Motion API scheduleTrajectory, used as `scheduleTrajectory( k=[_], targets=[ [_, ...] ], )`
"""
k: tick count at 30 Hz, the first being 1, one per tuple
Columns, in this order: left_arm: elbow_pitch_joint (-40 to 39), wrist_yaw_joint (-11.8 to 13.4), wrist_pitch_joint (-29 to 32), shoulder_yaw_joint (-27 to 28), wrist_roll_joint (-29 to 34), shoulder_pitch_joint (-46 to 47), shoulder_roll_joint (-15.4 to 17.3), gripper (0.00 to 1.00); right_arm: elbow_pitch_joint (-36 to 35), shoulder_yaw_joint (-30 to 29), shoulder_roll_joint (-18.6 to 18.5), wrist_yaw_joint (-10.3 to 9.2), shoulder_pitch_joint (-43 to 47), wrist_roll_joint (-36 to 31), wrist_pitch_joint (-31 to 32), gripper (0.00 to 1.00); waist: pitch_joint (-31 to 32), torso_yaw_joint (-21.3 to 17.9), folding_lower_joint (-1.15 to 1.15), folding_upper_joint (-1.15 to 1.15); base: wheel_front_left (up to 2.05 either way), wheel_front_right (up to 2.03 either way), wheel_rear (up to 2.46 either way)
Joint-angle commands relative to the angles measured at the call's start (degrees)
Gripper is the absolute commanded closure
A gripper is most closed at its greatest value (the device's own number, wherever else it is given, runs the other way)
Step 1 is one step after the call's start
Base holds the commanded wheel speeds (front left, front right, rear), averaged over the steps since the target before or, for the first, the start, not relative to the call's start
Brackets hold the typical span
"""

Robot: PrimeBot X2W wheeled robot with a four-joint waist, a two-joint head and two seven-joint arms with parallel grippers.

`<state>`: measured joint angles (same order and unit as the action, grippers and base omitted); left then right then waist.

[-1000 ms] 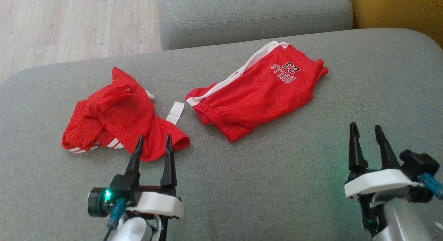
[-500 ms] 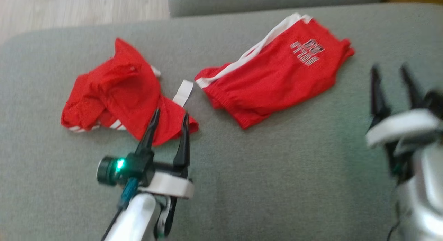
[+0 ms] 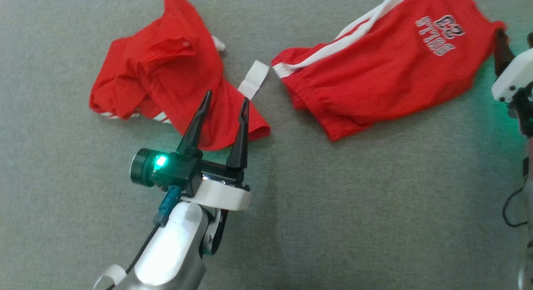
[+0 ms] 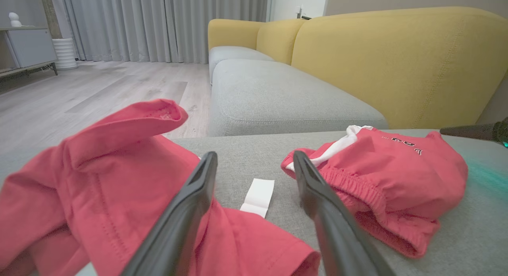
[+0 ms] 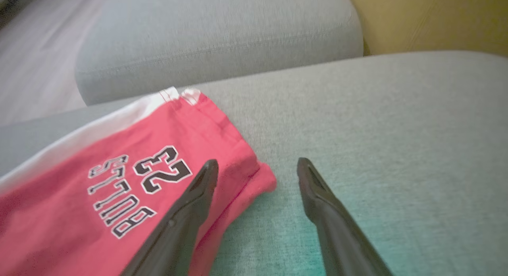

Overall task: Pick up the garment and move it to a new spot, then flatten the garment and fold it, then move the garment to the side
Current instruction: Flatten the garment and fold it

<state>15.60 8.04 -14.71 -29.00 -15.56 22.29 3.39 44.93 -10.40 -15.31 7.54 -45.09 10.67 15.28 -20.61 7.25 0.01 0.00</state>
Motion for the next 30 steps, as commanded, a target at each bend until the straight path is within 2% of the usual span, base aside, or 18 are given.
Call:
scheduleTrajectory(
  k=[1,9,14,15,16,19,24,30],
  targets=[
    [-1.7,-0.3,-0.3,1.2,0.6,2.0,0.1,0.00,0.2,1.7,-1.3,-0.05,-2.1,0.3,0.3,0.00,-1.3,1.4,-0.01,0.00,0.00,0.00,0.00],
    [-2.0,-0.2,-0.3,0.5,0.7,3.5,-0.3,0.00,8.4,4.5,-3.2,-0.05,-6.7,1.2,0.6,0.00,-3.1,2.6,-0.01,0.00,0.00,0.00,0.00],
    [-2.6,0.3,-0.3,0.4,0.5,3.7,-0.4,0.00,12.3,8.3,-3.8,-0.05,-8.5,1.9,1.0,0.00,-3.9,2.8,-0.01,0.00,0.00,0.00,0.00],
    [-2.5,0.3,-0.3,0.3,0.5,3.8,-0.4,0.00,12.9,9.1,-3.8,-0.05,-8.8,2.5,1.3,0.59,-4.0,2.8,-0.01,0.00,0.00,0.00,0.00],
    [-2.4,0.3,-0.3,0.2,0.5,3.8,-0.4,0.00,13.2,10.0,-3.8,-0.05,-9.1,3.1,1.2,1.00,-4.0,2.8,-0.01,0.00,0.00,0.00,0.00],
    [-2.4,0.4,-0.3,0.4,0.5,4.0,-0.4,0.00,13.5,12.2,-4.6,-0.05,-9.5,5.1,0.0,1.00,-3.9,2.5,-0.01,0.00,0.00,0.00,0.00],
    [-2.1,0.5,-0.3,0.8,0.8,3.5,-0.5,0.00,14.1,14.1,-8.0,-0.05,-9.6,7.8,-3.4,1.00,-2.9,1.6,-0.01,0.00,0.00,0.00,0.00],
    [-2.1,0.2,-0.3,1.7,1.0,2.9,-0.5,0.00,16.9,13.5,-15.1,-0.05,-8.8,9.2,-9.2,1.00,-1.7,0.4,-0.01,0.00,0.00,0.00,0.00]
  ],
)
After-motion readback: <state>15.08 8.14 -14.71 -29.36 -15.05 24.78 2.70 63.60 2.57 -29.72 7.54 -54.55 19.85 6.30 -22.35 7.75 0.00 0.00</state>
